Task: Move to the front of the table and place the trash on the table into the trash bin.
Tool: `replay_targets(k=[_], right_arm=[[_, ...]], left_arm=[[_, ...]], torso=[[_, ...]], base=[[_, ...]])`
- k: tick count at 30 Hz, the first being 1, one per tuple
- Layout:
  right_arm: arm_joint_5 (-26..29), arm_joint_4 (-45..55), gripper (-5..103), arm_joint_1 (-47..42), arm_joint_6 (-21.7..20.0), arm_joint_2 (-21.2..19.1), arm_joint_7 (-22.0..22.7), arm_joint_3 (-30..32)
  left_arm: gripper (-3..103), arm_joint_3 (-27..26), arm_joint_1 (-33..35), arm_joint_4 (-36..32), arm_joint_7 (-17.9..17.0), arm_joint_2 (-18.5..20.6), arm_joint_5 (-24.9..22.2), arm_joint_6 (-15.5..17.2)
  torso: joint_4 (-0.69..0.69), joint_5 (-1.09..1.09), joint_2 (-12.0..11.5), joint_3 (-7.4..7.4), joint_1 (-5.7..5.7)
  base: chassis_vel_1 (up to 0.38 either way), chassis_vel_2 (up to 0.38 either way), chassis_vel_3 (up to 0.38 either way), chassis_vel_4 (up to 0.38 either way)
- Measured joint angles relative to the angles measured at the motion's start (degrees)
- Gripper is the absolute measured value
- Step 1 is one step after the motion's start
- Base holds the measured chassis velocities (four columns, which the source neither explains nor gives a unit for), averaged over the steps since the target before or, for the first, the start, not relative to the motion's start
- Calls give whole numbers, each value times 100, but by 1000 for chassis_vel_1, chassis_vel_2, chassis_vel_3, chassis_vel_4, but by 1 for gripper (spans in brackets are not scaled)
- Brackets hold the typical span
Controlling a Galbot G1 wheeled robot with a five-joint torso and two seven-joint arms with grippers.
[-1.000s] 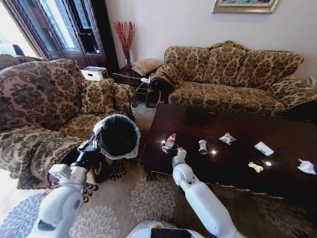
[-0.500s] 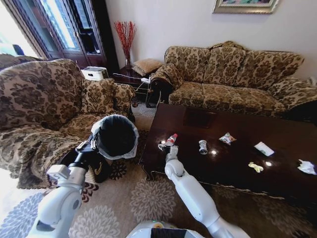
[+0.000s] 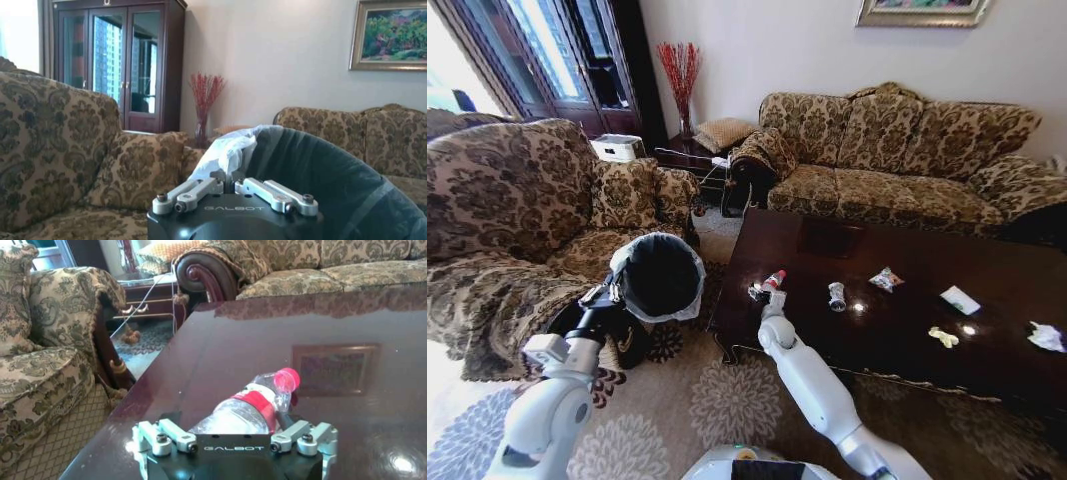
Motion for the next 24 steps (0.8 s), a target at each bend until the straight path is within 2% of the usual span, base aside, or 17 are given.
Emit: replay_targets(k=[2, 5, 8, 12, 14, 16, 17, 21, 24], right_arm=[[1, -4, 88, -5, 3, -1, 4, 7], [22, 0, 72, -33, 4, -10, 27, 41], [31, 2, 66, -54, 4, -11, 29, 69], [32, 25, 44, -100, 14, -33, 29, 120], [31, 29, 44, -108, 18, -39, 29, 127], [27, 85, 34, -141, 33, -57, 28, 141], [27, 85, 34, -141, 33, -57, 28, 141], [11, 303, 21, -174, 67, -139, 43, 165], [25, 485, 19, -176, 76, -236, 80, 202]], left_arm=[[3, 0, 0, -9, -1, -2, -4, 0], [3, 6, -9, -31, -4, -1, -13, 0], [3, 16, -14, -43, -8, 1, -16, 1], [3, 25, -16, -57, -11, 5, -20, 5], [3, 25, -14, -60, -11, 6, -21, 5], [3, 23, -9, -63, -11, 12, -25, 5], [3, 23, -9, -63, -11, 12, -25, 5], [3, 40, -19, -63, -6, 20, -26, 5], [3, 74, -37, -63, -2, 27, -27, 5]], torso=[[0, 0, 0, 0, 0], [0, 0, 0, 0, 0], [0, 0, 0, 0, 0], [0, 0, 0, 0, 0], [0, 0, 0, 0, 0], [0, 0, 0, 0, 0], [0, 0, 0, 0, 0], [1, 0, 0, 0, 0], [0, 0, 0, 0, 0]], base=[[0, 0, 0, 0], [0, 0, 0, 0], [0, 0, 0, 0], [0, 0, 0, 0], [0, 0, 0, 0], [0, 0, 0, 0], [0, 0, 0, 0], [0, 0, 0, 0], [0, 0, 0, 0]])
